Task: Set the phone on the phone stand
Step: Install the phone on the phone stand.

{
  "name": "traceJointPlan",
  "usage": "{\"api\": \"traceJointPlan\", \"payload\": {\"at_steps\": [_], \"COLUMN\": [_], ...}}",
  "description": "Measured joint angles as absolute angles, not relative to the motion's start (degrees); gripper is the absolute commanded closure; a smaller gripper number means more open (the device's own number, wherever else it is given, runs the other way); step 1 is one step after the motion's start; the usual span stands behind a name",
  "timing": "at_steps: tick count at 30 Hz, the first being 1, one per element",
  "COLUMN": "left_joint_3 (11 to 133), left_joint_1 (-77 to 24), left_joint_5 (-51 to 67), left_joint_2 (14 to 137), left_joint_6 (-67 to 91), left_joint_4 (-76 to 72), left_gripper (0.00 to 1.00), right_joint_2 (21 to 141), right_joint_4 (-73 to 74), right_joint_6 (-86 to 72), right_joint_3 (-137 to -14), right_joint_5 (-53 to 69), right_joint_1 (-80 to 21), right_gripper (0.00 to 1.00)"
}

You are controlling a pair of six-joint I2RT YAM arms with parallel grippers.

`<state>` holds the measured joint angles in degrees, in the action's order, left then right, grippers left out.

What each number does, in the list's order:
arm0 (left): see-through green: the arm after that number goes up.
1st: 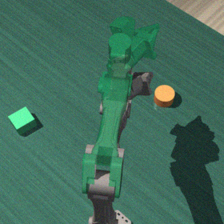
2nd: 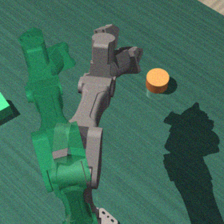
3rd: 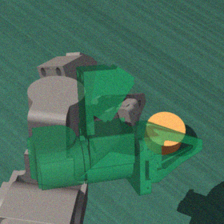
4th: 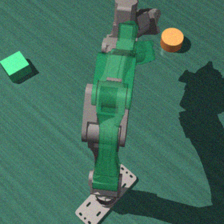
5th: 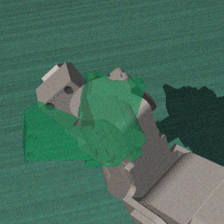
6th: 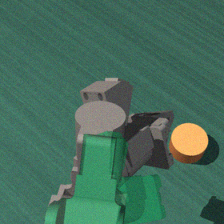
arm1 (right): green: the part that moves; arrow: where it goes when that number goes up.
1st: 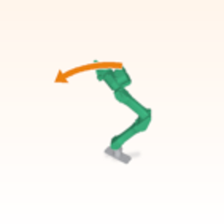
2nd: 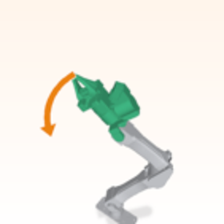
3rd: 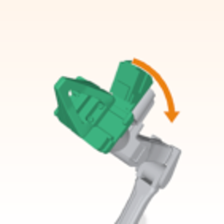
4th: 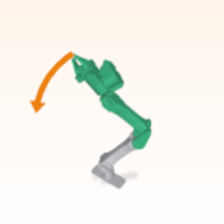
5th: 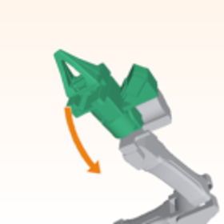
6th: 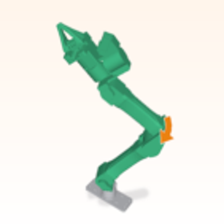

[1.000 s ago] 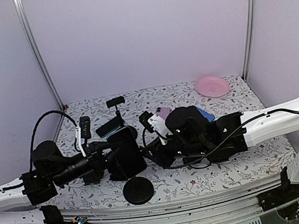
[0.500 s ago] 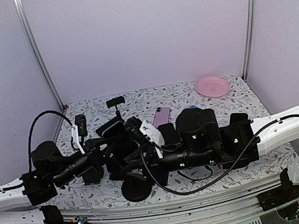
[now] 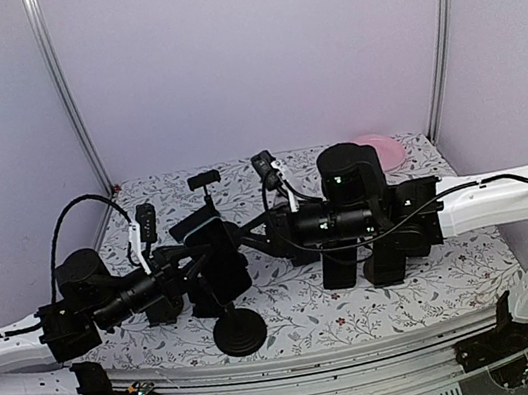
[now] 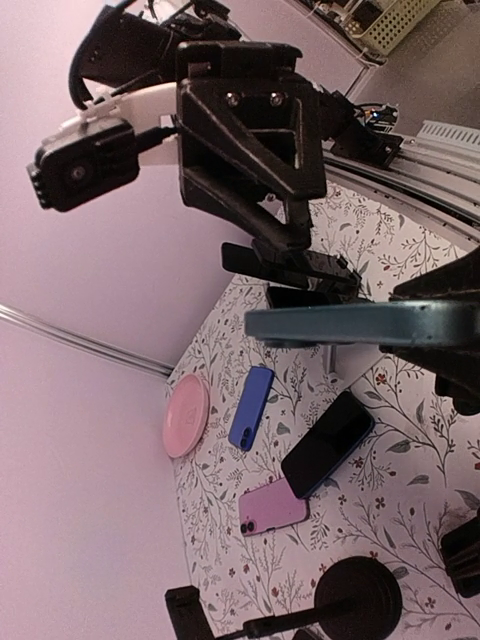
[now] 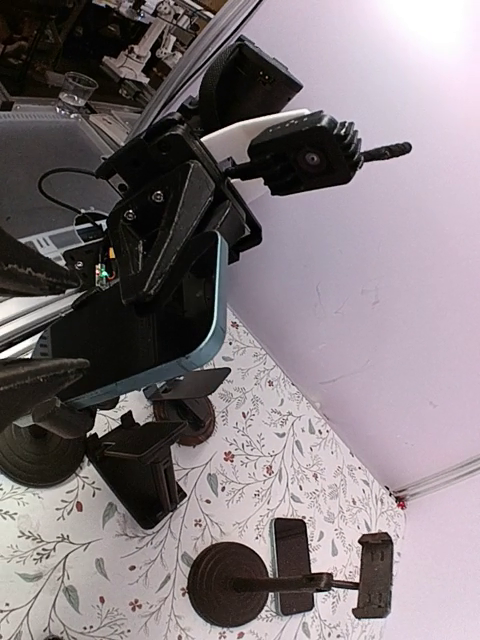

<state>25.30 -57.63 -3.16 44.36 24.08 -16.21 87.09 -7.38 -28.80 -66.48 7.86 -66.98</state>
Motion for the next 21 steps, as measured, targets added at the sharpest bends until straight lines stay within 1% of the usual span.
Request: {"api": "traceJointPlan", "payload": {"at_steps": [9, 11, 12, 21], "left_joint_3": [25.34, 25.34, 25.34, 25.34], "left_joint_1": [-57.63, -57.63, -57.63, -57.6], "left_joint_5": [-2.52, -2.33, -2.24, -1.93], "left_joint_2": [44.23, 44.18, 44.16, 43.86], "left_joint_6": [23.83, 23.73, 23.66, 23.55], "left_joint_4": [-15.75, -15.64, -15.59, -15.27], "left_gripper": [1.0, 1.0, 1.0, 1.0], "right_joint_2": [89.62, 90.32, 90.67, 92.42], "right_joint_4": [-8.95, -9.3, -9.52, -11.46], "right_joint_6": [-34.54, -35.2, -35.42, -37.98], "right_joint_3": [-65.49, -64.97, -64.64, -62.65], "right_joint_5": [13.87, 14.44, 14.79, 15.62], "right_joint_1": [-65.08, -64.71, -64.45, -62.46], "right_gripper": [0.8, 0.85, 0.86, 0.87]}}
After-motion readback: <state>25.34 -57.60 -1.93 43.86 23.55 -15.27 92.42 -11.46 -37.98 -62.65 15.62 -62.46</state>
